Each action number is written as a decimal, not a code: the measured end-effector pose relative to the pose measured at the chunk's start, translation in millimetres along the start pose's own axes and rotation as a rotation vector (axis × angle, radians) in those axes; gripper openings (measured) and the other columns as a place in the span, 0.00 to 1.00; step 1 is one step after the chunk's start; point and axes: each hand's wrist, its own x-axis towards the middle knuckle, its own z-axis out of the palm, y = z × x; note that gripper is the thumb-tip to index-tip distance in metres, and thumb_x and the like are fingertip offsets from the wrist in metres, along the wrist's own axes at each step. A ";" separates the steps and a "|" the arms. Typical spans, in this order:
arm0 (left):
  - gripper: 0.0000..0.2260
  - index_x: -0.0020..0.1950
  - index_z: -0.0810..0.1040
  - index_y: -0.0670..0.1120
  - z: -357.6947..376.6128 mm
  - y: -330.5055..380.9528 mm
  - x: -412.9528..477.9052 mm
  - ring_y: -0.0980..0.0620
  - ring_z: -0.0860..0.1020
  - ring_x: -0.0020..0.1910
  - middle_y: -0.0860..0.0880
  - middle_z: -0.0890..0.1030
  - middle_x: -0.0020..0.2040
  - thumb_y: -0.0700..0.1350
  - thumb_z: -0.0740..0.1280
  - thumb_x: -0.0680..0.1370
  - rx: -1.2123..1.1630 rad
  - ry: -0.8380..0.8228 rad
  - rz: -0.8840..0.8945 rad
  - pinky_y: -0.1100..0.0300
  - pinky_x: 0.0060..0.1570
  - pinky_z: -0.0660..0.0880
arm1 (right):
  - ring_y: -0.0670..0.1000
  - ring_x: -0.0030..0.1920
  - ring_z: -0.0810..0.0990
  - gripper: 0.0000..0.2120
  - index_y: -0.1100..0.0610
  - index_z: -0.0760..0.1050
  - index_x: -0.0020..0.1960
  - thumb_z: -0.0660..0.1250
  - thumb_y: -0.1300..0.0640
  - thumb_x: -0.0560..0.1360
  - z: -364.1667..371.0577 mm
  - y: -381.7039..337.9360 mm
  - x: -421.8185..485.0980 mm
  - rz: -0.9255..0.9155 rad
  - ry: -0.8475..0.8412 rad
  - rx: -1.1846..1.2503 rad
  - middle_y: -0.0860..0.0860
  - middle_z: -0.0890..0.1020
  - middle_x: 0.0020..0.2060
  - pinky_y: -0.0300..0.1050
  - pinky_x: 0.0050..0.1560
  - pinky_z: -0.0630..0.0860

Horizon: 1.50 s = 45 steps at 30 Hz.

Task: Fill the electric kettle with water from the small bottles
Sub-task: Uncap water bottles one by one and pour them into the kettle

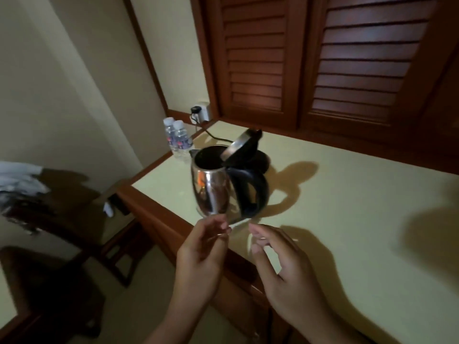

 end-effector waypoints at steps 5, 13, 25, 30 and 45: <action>0.12 0.59 0.82 0.49 -86.2 -16.1 44.3 0.51 0.84 0.57 0.52 0.86 0.53 0.35 0.71 0.80 0.001 0.101 0.038 0.57 0.59 0.80 | 0.39 0.62 0.77 0.18 0.46 0.74 0.70 0.66 0.52 0.81 63.3 -53.1 28.2 -0.030 -0.060 0.109 0.36 0.78 0.62 0.28 0.58 0.71; 0.11 0.62 0.80 0.53 -176.1 -38.9 173.9 0.62 0.81 0.55 0.56 0.83 0.55 0.42 0.70 0.82 0.185 0.032 0.135 0.68 0.52 0.79 | 0.34 0.67 0.71 0.19 0.45 0.70 0.73 0.63 0.50 0.82 164.9 -88.5 105.0 -0.017 -0.009 0.026 0.34 0.74 0.66 0.28 0.64 0.68; 0.20 0.67 0.72 0.46 -149.9 -46.6 361.1 0.40 0.82 0.49 0.42 0.83 0.49 0.59 0.63 0.83 0.927 -0.192 0.444 0.54 0.38 0.68 | 0.34 0.63 0.73 0.18 0.38 0.69 0.71 0.61 0.46 0.82 220.9 -95.8 160.7 0.110 0.156 -0.163 0.34 0.75 0.64 0.34 0.60 0.70; 0.18 0.61 0.76 0.43 -140.6 -45.7 377.2 0.38 0.82 0.51 0.40 0.82 0.50 0.56 0.68 0.81 0.941 -0.212 0.413 0.53 0.40 0.70 | 0.36 0.63 0.74 0.16 0.42 0.72 0.69 0.60 0.45 0.81 222.2 -100.7 161.0 0.074 0.220 -0.217 0.35 0.77 0.63 0.42 0.63 0.75; 0.21 0.63 0.77 0.50 -178.3 -55.3 279.5 0.59 0.73 0.34 0.57 0.74 0.36 0.55 0.77 0.74 0.472 -0.308 0.431 0.65 0.32 0.65 | 0.36 0.55 0.78 0.16 0.50 0.76 0.67 0.62 0.50 0.80 211.9 -106.7 163.7 -0.017 0.258 -0.294 0.40 0.80 0.53 0.25 0.54 0.71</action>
